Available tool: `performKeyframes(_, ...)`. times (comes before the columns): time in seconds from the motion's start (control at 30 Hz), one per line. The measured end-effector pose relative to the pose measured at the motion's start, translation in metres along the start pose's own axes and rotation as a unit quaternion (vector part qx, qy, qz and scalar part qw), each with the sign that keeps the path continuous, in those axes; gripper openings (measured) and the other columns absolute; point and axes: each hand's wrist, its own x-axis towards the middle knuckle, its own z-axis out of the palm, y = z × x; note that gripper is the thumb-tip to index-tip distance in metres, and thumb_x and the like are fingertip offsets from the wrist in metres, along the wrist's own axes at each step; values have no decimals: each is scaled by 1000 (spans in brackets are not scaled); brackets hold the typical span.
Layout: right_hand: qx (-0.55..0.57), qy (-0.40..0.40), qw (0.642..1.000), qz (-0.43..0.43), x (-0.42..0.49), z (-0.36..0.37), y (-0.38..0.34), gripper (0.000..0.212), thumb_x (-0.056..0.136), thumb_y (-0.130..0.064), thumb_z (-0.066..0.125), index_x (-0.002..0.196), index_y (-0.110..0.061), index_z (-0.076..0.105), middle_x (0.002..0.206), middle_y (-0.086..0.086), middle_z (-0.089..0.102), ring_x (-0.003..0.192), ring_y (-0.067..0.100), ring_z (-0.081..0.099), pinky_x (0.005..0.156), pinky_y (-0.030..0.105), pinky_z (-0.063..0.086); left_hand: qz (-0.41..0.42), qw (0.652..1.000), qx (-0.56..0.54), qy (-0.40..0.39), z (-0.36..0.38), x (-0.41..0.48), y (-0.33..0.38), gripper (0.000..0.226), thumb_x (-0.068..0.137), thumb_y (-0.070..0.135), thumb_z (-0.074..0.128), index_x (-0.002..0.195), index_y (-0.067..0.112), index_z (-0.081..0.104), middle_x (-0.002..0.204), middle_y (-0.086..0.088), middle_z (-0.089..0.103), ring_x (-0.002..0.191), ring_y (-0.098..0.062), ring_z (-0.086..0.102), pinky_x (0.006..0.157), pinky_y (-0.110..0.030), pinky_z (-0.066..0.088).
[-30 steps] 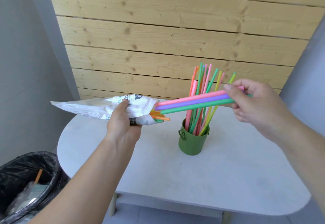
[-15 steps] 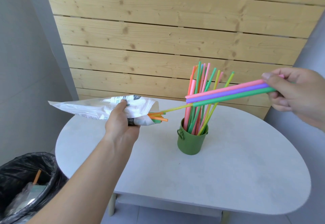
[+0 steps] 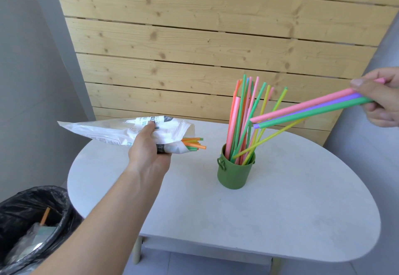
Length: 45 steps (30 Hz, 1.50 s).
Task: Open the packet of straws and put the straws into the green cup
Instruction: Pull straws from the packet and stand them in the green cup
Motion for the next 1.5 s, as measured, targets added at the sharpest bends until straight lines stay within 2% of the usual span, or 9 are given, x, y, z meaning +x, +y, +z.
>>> performKeyframes(0.17, -80, -37, 996, 22, 6, 17, -9, 27, 93, -28, 67, 68, -20, 70, 43, -3, 47, 28, 8, 28, 34, 14, 26, -6, 1000, 6, 0, 1, -5, -4, 35, 97, 17, 73, 131, 10, 67, 127, -7, 77, 114, -26, 77, 105, -51, 58)
performKeyframes(0.27, -143, -88, 985, 30, 10, 37, -21, 21, 90, -32, 72, 74, -19, 71, 53, 4, 52, 35, 12, 34, 42, 20, 32, -8, 1000, 7, -5, 2, -7, -4, 37, 97, 18, 74, 132, 10, 67, 127, -7, 77, 114, -27, 77, 105, -51, 58)
performKeyframes(0.53, -318, -169, 933, -17, 28, 77, -39, 24, 89, -39, 71, 79, -16, 71, 61, 5, 62, 37, 9, 41, 50, 25, 35, -5, 1000, 19, -10, 2, -8, -1, 36, 98, 19, 72, 133, 10, 68, 130, -5, 77, 116, -24, 76, 104, -49, 58)
performKeyframes(0.67, -429, -161, 886, -69, 41, 95, -36, 29, 86, -49, 69, 79, -21, 68, 76, 12, 64, 63, 21, 50, 58, 33, 37, -6, 1000, 18, -14, 2, -7, -3, 35, 98, 19, 72, 132, 10, 68, 127, -6, 78, 113, -24, 77, 102, -49, 60)
performKeyframes(0.8, -425, -151, 889, -73, 47, 111, -32, 31, 83, -50, 73, 86, -20, 65, 69, 3, 55, 61, 17, 47, 53, 32, 31, -8, 1000, 9, -14, 2, -5, -3, 37, 97, 19, 74, 132, 9, 68, 125, -8, 78, 111, -27, 78, 102, -55, 59)
performKeyframes(0.97, -341, -182, 921, -48, 44, 124, -31, 23, 85, -37, 77, 99, -23, 66, 71, 8, 68, 51, 19, 66, 51, 26, 51, -4, 1000, 5, -19, 2, -5, -3, 38, 97, 17, 73, 134, 8, 67, 125, -9, 78, 112, -29, 78, 103, -57, 58)
performKeyframes(1.13, -345, -140, 926, -64, 43, 131, -22, 42, 80, -38, 81, 117, -30, 61, 93, 4, 67, 58, 17, 72, 55, 27, 42, -5, 1000, 14, -15, 3, -6, -3, 35, 97, 19, 74, 130, 8, 69, 126, -8, 78, 112, -27, 78, 103, -54, 58)
performKeyframes(1.23, -374, -97, 916, -109, 43, 134, -16, 57, 78, -38, 83, 129, -29, 60, 119, 6, 59, 83, 20, 58, 74, 28, 38, -2, 1000, 15, -20, 3, -7, -3, 35, 97, 19, 74, 130, 8, 68, 127, -9, 77, 112, -27, 78, 103, -54, 59)
performKeyframes(1.5, -397, -3, 902, -171, 32, 139, -3, 45, 79, -28, 83, 121, -18, 68, 124, 7, 62, 115, 32, 55, 90, 37, 43, 4, 999, 25, -38, 5, -13, -2, 28, 99, 21, 72, 124, 10, 69, 134, -8, 75, 118, -26, 76, 104, -51, 58)
